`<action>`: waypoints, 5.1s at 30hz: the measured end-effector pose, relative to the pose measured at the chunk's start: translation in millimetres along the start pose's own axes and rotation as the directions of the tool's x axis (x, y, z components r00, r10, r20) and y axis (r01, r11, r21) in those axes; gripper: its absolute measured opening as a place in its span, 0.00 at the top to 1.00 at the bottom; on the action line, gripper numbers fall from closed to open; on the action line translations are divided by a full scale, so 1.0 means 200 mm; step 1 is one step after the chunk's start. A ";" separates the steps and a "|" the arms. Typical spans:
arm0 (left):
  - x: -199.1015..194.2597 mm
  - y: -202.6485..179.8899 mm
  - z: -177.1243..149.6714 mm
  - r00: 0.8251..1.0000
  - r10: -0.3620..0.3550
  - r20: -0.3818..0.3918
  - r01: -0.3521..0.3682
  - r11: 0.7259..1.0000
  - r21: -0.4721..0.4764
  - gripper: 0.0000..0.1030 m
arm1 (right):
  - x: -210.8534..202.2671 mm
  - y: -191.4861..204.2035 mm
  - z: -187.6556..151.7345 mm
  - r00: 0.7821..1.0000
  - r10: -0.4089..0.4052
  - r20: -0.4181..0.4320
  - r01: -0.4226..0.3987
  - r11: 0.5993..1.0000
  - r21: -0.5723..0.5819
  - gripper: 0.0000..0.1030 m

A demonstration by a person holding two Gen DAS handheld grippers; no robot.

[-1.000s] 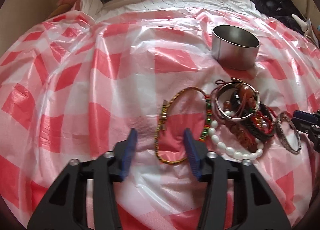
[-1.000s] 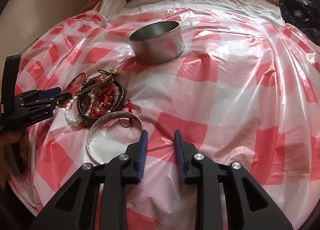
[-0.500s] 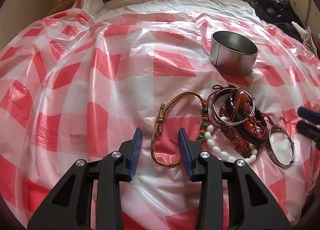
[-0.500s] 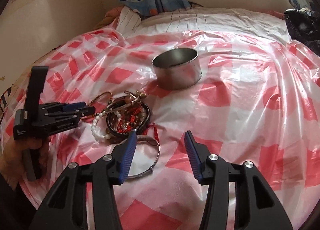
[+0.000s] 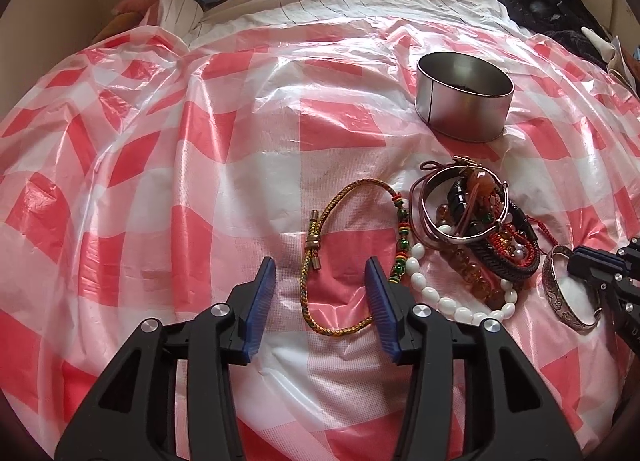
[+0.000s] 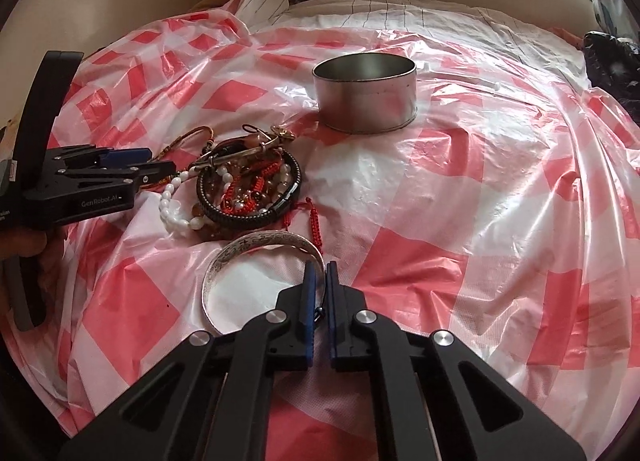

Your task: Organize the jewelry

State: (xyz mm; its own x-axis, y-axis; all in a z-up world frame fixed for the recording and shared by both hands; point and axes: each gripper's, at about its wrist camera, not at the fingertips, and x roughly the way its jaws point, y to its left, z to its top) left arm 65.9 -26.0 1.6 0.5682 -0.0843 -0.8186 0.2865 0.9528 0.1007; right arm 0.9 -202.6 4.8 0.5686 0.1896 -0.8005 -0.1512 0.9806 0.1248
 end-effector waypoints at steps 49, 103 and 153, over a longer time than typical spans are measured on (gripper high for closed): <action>-0.36 -0.02 0.26 0.932 -0.303 0.199 0.314 0.949 -0.025 0.94 | -0.17 -0.25 0.20 0.982 0.086 0.166 -0.120 0.971 0.205 0.96; -0.06 -0.12 0.22 0.948 -0.310 0.071 0.313 0.949 -0.041 0.94 | -0.04 -0.28 0.11 0.994 0.025 0.109 -0.050 0.971 0.234 0.46; 0.16 0.01 0.20 0.995 -0.090 -0.042 0.084 0.988 -0.127 0.74 | 0.08 -0.18 0.16 0.999 -0.022 -0.049 0.025 0.998 0.051 0.57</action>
State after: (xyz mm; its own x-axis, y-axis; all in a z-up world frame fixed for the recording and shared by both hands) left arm 115.5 -38.3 -1.0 0.5074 -0.1573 -0.8472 0.2330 0.9716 -0.0409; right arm 41.3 -234.2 7.0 0.5317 0.1652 -0.8306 -0.0960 0.9862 0.1347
